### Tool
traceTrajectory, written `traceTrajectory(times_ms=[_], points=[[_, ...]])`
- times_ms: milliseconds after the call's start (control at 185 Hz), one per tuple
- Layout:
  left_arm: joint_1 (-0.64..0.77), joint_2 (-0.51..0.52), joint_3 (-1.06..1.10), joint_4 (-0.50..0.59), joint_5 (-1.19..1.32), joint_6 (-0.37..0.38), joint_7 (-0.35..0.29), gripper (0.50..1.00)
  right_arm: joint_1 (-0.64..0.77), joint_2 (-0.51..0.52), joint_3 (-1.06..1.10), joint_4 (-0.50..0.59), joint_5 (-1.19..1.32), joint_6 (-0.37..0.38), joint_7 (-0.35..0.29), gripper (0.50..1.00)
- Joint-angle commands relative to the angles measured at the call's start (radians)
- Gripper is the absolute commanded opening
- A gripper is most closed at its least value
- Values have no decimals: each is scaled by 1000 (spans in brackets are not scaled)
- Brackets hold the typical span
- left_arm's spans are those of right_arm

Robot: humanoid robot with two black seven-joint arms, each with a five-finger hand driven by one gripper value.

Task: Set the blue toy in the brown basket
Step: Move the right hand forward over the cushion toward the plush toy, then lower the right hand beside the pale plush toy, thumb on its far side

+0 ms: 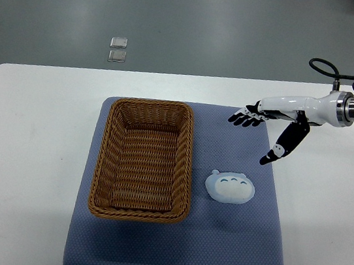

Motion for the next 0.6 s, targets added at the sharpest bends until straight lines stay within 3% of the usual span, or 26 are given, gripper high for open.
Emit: traceTrajectory(times_ms=[0,303,595], points=[[0,0,0,0,0,0,0,1000,3,-25,-7,82,11,8,-3,913],[0,0,0,2,0,0,0,1000,-93,15,-22,83,16,-74,2,911],[-2,0,0,0,2,0,0,1000,-172,63,-24,46,-70,-196,8,911]])
